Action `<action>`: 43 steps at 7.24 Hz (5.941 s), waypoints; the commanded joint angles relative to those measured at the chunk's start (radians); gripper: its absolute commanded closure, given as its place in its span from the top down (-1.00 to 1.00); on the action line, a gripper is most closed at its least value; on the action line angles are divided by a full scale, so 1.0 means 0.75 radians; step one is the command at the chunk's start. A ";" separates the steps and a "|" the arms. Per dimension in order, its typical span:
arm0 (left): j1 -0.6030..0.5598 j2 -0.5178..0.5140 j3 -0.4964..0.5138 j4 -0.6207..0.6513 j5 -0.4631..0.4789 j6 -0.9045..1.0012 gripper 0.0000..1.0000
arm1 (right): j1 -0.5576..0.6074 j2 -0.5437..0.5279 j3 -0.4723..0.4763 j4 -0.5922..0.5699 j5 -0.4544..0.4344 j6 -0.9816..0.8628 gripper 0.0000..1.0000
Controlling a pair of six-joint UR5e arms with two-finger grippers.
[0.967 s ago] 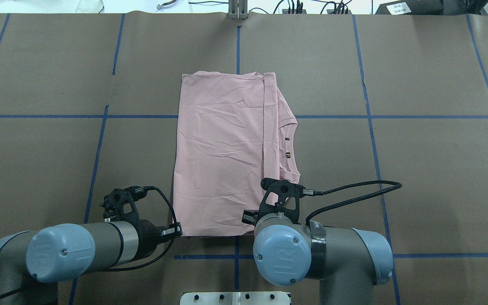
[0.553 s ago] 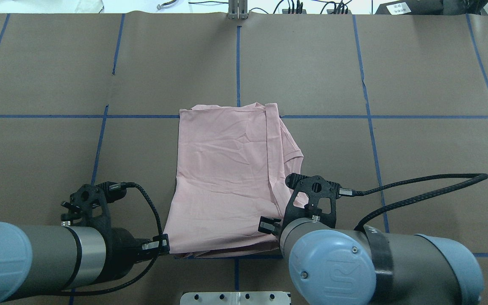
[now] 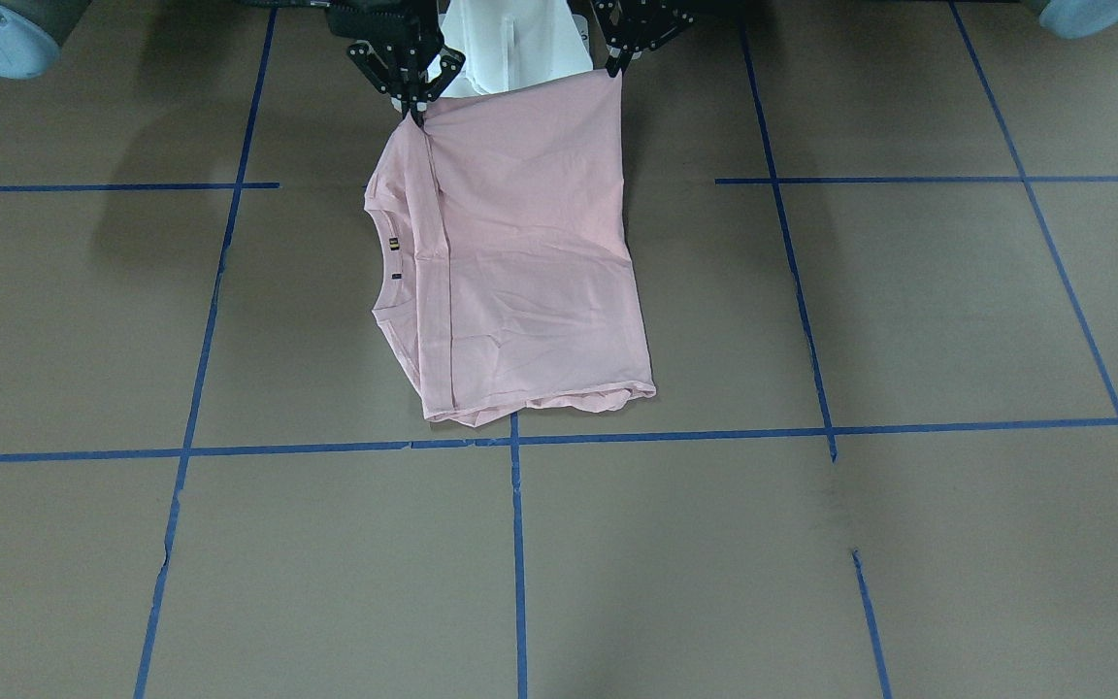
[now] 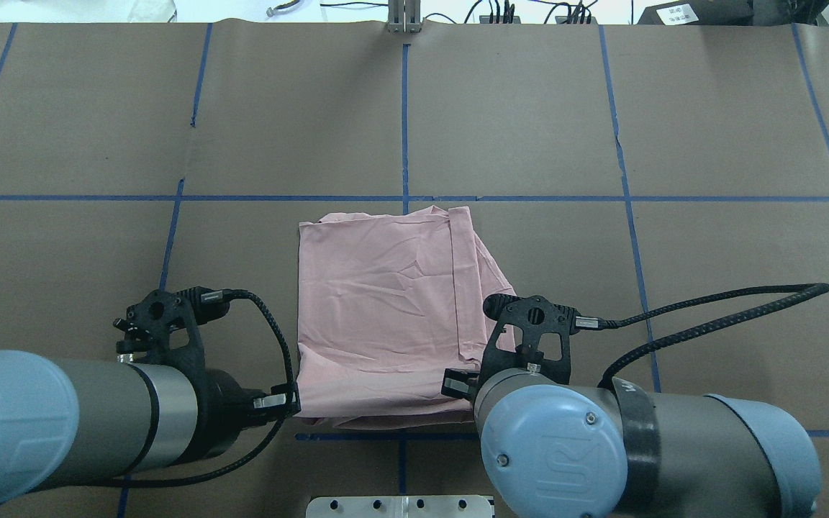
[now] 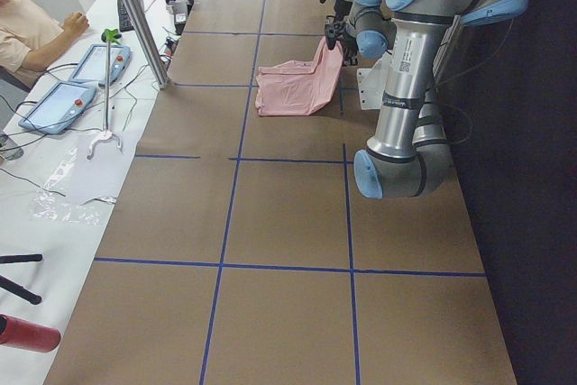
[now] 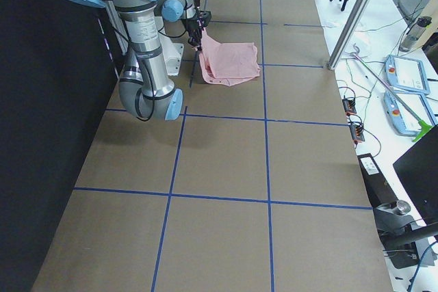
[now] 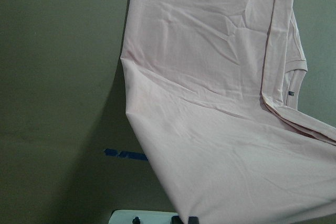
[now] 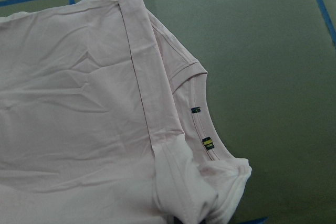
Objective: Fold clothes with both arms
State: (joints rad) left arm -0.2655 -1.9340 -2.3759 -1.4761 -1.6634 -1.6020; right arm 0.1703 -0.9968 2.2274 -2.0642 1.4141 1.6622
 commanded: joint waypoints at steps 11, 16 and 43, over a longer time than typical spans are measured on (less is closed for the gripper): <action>-0.368 -0.201 0.861 -0.476 -0.001 0.312 -1.00 | 0.337 0.233 -0.898 0.670 0.035 -0.257 -1.00; -0.459 -0.217 0.922 -0.474 -0.007 0.543 0.98 | 0.482 0.324 -1.079 0.672 0.123 -0.485 0.99; -1.867 0.738 0.728 -0.108 -0.881 2.340 1.00 | 1.873 -1.170 -0.432 0.494 1.203 -2.286 1.00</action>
State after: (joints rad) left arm -1.6662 -1.3818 -1.8318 -1.5562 -2.3239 0.1490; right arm 1.5753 -1.8745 1.9032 -1.6936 2.3177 -0.0513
